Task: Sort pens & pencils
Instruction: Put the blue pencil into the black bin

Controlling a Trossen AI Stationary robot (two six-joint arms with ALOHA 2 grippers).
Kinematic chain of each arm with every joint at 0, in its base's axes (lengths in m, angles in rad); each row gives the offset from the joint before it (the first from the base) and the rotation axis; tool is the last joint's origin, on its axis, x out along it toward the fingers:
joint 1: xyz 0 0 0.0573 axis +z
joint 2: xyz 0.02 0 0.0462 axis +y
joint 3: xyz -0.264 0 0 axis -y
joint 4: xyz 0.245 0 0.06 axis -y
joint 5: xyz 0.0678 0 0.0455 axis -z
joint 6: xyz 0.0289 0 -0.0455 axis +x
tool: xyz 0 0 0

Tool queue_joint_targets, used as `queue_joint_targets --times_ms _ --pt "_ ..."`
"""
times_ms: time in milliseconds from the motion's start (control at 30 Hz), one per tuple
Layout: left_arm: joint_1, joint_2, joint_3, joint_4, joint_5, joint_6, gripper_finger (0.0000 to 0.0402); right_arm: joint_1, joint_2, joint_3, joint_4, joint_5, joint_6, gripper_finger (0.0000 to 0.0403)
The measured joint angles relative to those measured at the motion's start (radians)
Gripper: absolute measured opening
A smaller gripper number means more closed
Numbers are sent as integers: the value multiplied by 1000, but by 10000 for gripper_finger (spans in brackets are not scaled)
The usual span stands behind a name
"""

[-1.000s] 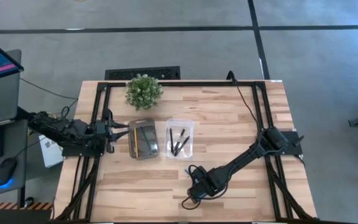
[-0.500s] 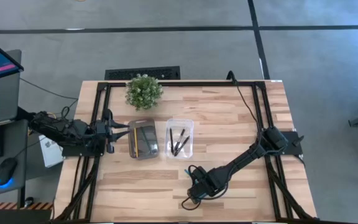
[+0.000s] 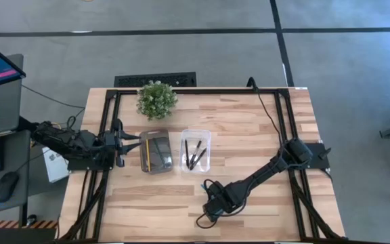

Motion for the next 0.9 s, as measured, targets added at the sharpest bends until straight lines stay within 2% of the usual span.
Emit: queue_joint_targets --times_ms 167,900 --pt "0 0 0 -9 0 -3 96 -2 -4 -3 3 35 0 249" --pt "0 0 0 -27 0 -13 96 -4 -4 -6 7 35 0 249"
